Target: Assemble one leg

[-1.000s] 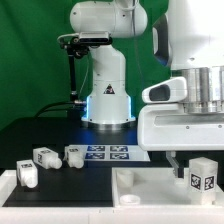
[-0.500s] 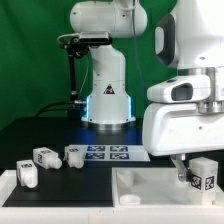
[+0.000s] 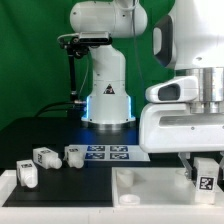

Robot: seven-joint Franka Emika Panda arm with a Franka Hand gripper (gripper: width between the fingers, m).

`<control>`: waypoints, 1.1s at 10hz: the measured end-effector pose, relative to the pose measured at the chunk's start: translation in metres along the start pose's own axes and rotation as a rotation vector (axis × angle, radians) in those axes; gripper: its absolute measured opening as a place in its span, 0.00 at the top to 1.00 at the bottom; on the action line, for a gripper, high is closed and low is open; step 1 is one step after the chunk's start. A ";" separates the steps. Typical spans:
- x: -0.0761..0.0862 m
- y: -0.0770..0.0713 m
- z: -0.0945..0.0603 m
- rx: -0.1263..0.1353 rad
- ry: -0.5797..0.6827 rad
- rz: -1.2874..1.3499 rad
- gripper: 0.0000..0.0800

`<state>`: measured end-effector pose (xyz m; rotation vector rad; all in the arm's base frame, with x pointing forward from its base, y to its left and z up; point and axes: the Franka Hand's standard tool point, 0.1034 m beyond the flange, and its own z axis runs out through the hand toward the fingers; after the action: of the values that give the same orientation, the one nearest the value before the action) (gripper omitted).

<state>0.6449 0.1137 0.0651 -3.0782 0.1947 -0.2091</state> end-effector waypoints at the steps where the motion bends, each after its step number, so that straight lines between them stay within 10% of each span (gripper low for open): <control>1: 0.001 0.001 0.000 0.001 0.008 0.140 0.64; 9: -0.002 0.006 0.001 0.024 -0.091 1.135 0.64; 11: -0.005 0.002 0.003 0.025 -0.070 0.838 0.36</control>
Offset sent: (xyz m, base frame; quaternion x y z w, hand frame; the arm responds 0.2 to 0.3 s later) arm 0.0051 0.0049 0.0016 -0.0104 -0.0192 0.4508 0.8924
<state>0.6398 0.1123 0.0609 -2.6721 1.3903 -0.0562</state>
